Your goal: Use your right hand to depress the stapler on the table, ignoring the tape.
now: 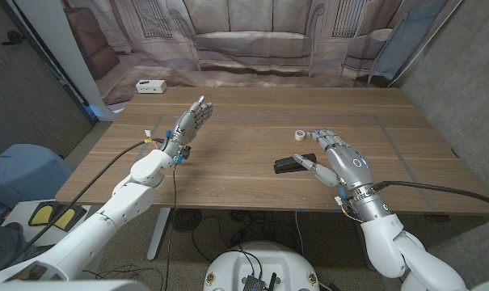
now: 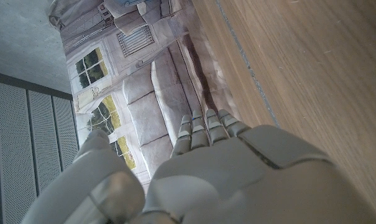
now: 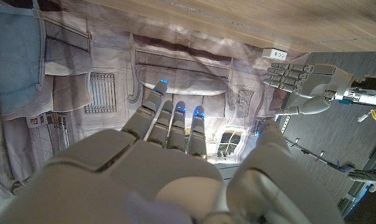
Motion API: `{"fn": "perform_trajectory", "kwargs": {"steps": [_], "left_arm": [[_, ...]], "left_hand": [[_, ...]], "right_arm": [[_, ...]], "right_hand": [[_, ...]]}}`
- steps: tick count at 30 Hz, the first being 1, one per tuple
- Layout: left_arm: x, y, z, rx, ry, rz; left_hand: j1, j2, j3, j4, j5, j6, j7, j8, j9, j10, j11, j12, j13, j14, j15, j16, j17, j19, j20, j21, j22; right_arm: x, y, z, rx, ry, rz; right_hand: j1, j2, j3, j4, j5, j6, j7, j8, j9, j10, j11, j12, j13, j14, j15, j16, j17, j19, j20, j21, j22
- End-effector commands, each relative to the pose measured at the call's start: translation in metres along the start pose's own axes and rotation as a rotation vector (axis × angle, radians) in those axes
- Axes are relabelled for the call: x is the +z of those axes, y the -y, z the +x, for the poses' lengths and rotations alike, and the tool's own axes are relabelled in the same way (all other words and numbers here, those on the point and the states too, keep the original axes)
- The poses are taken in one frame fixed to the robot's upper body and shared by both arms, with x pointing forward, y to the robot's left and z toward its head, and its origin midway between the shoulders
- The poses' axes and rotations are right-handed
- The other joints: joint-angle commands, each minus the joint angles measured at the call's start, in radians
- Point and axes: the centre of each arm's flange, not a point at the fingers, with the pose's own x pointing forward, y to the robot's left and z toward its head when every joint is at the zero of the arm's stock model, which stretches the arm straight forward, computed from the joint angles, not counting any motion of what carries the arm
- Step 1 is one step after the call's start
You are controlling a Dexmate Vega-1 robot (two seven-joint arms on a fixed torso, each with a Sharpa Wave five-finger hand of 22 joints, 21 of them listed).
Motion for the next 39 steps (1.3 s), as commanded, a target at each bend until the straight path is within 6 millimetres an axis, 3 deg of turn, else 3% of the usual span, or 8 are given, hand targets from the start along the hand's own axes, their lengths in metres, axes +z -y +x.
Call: {"fn": "perform_trajectory", "kwargs": {"steps": [1,12,15,18,26,33,39], "left_arm": [[-0.001,0.000,0.000,-0.001,-0.002,-0.008],[0.000,0.002,0.000,-0.002,0.010,-0.021],[-0.001,0.003,0.002,-0.003,0.012,-0.021],[-0.002,0.005,0.004,-0.005,0.010,-0.026],[0.001,0.007,0.008,0.002,-0.002,-0.026],[0.012,0.007,-0.002,0.038,-0.007,0.020],[0.012,0.007,0.005,0.036,-0.001,0.008]], "left_hand": [[0.008,0.002,0.001,-0.006,-0.002,0.010,-0.003,0.005,0.003,0.010,0.005,0.008,-0.001,0.005,0.000,0.003,0.004,0.004,0.007,0.004,0.005],[0.008,0.004,0.001,-0.008,-0.003,0.013,-0.004,0.005,0.003,0.012,0.004,0.008,-0.001,0.009,0.000,0.004,0.004,0.005,0.006,0.005,0.005],[0.008,0.004,0.001,-0.008,-0.003,0.015,-0.004,0.006,0.003,0.015,0.002,0.009,-0.001,0.010,0.001,0.004,0.004,0.004,0.007,0.005,0.005],[0.008,0.005,0.002,-0.009,-0.003,0.015,-0.003,0.006,0.003,0.015,0.004,0.009,-0.001,0.010,0.001,0.004,0.004,0.004,0.007,0.005,0.005],[0.009,0.006,0.002,-0.010,-0.003,0.017,-0.003,0.006,0.004,0.015,0.003,0.009,0.000,0.009,0.000,0.004,0.004,0.005,0.006,0.005,0.005],[0.009,0.007,0.002,-0.012,-0.004,0.017,-0.003,0.005,0.004,0.014,0.006,0.008,0.000,0.010,0.001,0.003,0.004,0.004,0.006,0.005,0.005],[0.009,0.008,0.002,-0.012,-0.004,0.018,-0.003,0.005,0.004,0.015,0.004,0.008,0.000,0.010,0.000,0.004,0.004,0.004,0.006,0.005,0.005]], "right_arm": [[0.002,0.001,0.008,0.083,-0.030,-0.013],[0.001,-0.004,0.015,0.122,-0.047,-0.012],[-0.001,-0.005,0.018,0.137,-0.050,0.005],[-0.003,-0.007,0.021,0.159,-0.055,0.012],[-0.004,-0.008,0.030,0.170,-0.041,-0.023],[-0.009,-0.012,0.038,0.202,-0.019,-0.043],[-0.012,-0.014,0.040,0.241,-0.029,-0.061]], "right_hand": [[-0.003,0.004,0.010,0.000,0.000,-0.002,0.010,-0.002,0.003,-0.001,-0.003,-0.002,0.002,0.007,0.000,0.000,0.002,0.001,0.000,0.002,0.003],[0.010,0.009,0.019,-0.008,-0.001,-0.004,0.007,-0.001,0.003,0.005,-0.014,0.000,0.002,0.009,-0.003,-0.003,-0.001,0.004,-0.008,0.003,0.003],[0.032,0.047,0.043,-0.011,0.001,-0.005,0.007,0.001,0.003,0.016,-0.011,0.003,0.002,0.013,-0.004,-0.001,-0.001,0.009,-0.009,0.005,0.003],[0.041,0.054,0.050,-0.015,0.002,-0.004,0.011,0.002,0.003,0.019,-0.003,0.004,0.002,0.015,-0.005,-0.001,-0.002,0.010,-0.009,0.005,0.003],[0.043,0.049,0.051,-0.018,0.000,-0.008,0.013,0.001,0.003,0.016,0.001,0.002,0.002,0.015,-0.003,-0.002,-0.002,0.008,-0.006,0.004,0.003],[0.044,0.045,0.052,-0.019,-0.002,-0.004,0.014,0.004,0.003,0.014,-0.004,0.000,0.002,0.013,-0.001,-0.003,-0.001,0.007,-0.005,0.004,0.003],[0.046,0.046,0.053,-0.020,-0.003,0.013,0.011,0.010,0.003,0.015,-0.009,0.000,0.002,0.011,-0.002,-0.003,0.000,0.003,-0.005,0.002,0.003]]}}
